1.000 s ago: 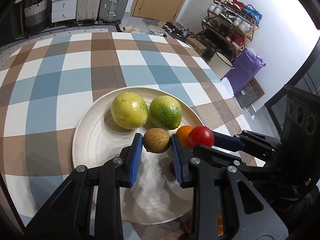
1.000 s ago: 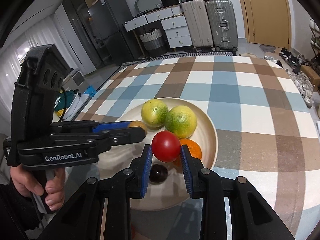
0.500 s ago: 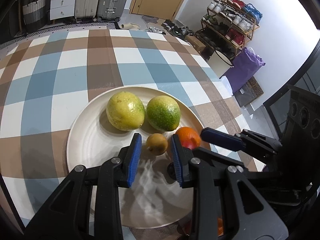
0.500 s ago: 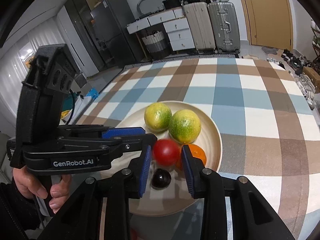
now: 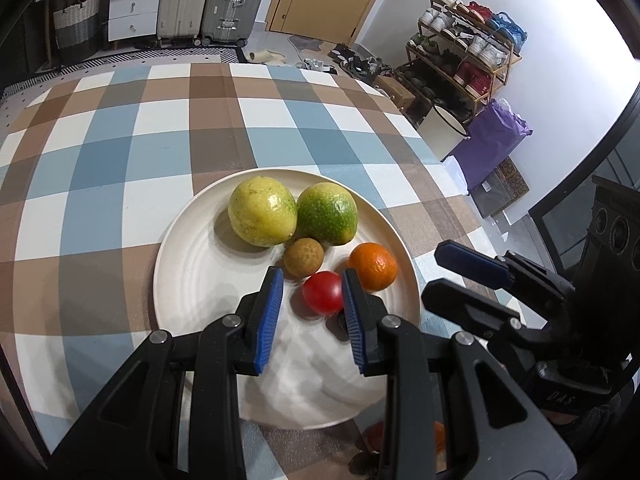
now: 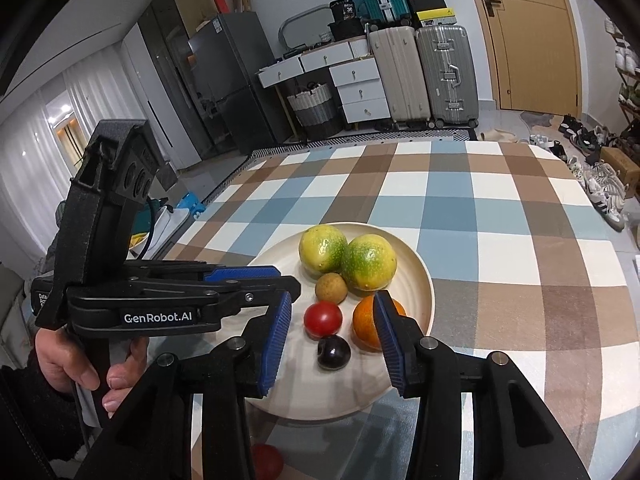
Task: Organize fruits
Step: 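Move both open tools back toward the remaining loose fruits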
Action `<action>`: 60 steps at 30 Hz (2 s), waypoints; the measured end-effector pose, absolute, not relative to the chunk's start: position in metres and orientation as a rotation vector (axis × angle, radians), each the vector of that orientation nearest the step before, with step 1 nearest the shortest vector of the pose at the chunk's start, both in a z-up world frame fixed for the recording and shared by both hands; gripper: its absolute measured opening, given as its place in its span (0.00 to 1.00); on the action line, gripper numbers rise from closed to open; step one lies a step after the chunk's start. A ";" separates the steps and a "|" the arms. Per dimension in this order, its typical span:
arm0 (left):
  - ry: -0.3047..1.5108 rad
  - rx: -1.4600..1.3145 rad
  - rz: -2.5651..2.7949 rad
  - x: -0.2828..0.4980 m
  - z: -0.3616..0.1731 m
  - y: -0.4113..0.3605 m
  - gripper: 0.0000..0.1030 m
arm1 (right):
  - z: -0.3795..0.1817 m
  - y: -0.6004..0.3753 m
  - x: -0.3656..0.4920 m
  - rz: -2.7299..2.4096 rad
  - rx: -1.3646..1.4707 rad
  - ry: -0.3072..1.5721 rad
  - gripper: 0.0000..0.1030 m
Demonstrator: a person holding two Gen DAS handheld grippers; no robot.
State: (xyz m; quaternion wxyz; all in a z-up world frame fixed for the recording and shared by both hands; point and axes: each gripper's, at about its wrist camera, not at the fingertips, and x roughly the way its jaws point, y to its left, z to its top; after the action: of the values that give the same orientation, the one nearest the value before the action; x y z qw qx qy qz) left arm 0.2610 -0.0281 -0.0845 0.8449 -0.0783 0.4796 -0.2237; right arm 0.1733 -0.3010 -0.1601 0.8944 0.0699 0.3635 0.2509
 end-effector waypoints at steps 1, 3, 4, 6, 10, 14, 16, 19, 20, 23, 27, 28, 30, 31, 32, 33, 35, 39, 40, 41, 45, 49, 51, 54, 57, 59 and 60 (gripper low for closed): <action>1.008 -0.162 -0.469 0.258 -0.083 -0.027 0.26 | -0.160 -0.302 0.173 0.518 0.148 0.750 0.43; 1.002 -0.158 -0.463 0.254 -0.081 -0.026 0.26 | -0.159 -0.303 0.170 0.513 0.158 0.743 0.43; 0.997 -0.157 -0.460 0.250 -0.080 -0.025 0.26 | -0.158 -0.305 0.168 0.510 0.165 0.737 0.44; 0.986 -0.149 -0.453 0.244 -0.077 -0.025 0.26 | -0.156 -0.306 0.165 0.499 0.170 0.728 0.46; 0.958 -0.128 -0.437 0.230 -0.068 -0.023 0.26 | -0.151 -0.312 0.157 0.469 0.188 0.708 0.47; 0.932 -0.110 -0.427 0.216 -0.059 -0.022 0.26 | -0.147 -0.317 0.150 0.464 0.213 0.700 0.47; 0.920 -0.104 -0.423 0.208 -0.055 -0.022 0.26 | -0.144 -0.319 0.144 0.462 0.218 0.690 0.48; 0.909 -0.103 -0.415 0.195 -0.051 -0.022 0.26 | -0.140 -0.319 0.134 0.459 0.222 0.677 0.52; 0.907 -0.102 -0.413 0.190 -0.051 -0.022 0.26 | -0.139 -0.320 0.130 0.456 0.224 0.669 0.56; 0.903 -0.100 -0.404 0.178 -0.050 -0.022 0.27 | -0.135 -0.321 0.118 0.451 0.230 0.645 0.64; 0.891 -0.100 -0.379 0.159 -0.046 -0.020 0.36 | -0.131 -0.321 0.105 0.447 0.231 0.629 0.66; 0.887 -0.100 -0.378 0.156 -0.045 -0.020 0.38 | -0.130 -0.321 0.102 0.447 0.230 0.626 0.67; 0.878 -0.107 -0.371 0.149 -0.043 -0.017 0.41 | -0.127 -0.321 0.095 0.445 0.229 0.615 0.69; 0.870 -0.112 -0.363 0.145 -0.041 -0.015 0.48 | -0.126 -0.321 0.091 0.446 0.229 0.608 0.72; 0.860 -0.117 -0.357 0.140 -0.039 -0.013 0.53 | -0.125 -0.322 0.087 0.447 0.229 0.600 0.75; 0.855 -0.119 -0.357 0.138 -0.038 -0.012 0.54 | -0.124 -0.322 0.083 0.449 0.229 0.593 0.76; 0.840 -0.120 -0.353 0.130 -0.034 -0.010 0.58 | -0.121 -0.321 0.075 0.450 0.224 0.581 0.78; 0.804 -0.122 -0.333 0.113 -0.027 -0.005 0.75 | -0.118 -0.319 0.061 0.447 0.219 0.569 0.84; 0.792 -0.122 -0.330 0.108 -0.025 -0.003 0.76 | -0.117 -0.318 0.059 0.447 0.218 0.567 0.85; 0.785 -0.123 -0.328 0.104 -0.024 -0.002 0.76 | -0.116 -0.318 0.054 0.451 0.215 0.561 0.86; 0.775 -0.124 -0.316 0.092 -0.021 0.003 0.78 | -0.114 -0.313 0.041 0.467 0.197 0.544 0.90; 0.768 -0.127 -0.302 0.081 -0.021 0.010 0.81 | -0.113 -0.309 0.029 0.467 0.183 0.542 0.94; 0.764 -0.128 -0.294 0.075 -0.021 0.012 0.82 | -0.114 -0.309 0.025 0.460 0.178 0.541 0.95; 0.762 -0.137 -0.283 0.067 -0.023 0.017 0.85 | -0.116 -0.309 0.019 0.451 0.176 0.545 0.98; 0.761 -0.145 -0.275 0.060 -0.026 0.022 0.88 | -0.120 -0.310 0.015 0.442 0.171 0.557 0.98; 0.760 -0.150 -0.273 0.055 -0.029 0.024 0.94 | -0.124 -0.310 0.012 0.430 0.167 0.569 0.98; 0.760 -0.152 -0.271 0.053 -0.030 0.025 0.96 | -0.126 -0.311 0.012 0.425 0.166 0.574 0.98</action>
State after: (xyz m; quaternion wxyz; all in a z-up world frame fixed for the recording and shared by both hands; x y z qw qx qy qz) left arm 0.0528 0.0254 -0.0302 0.9170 -0.0740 0.3692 -0.1318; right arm 0.0116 -0.3113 -0.1257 0.9335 0.0811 0.2806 0.2079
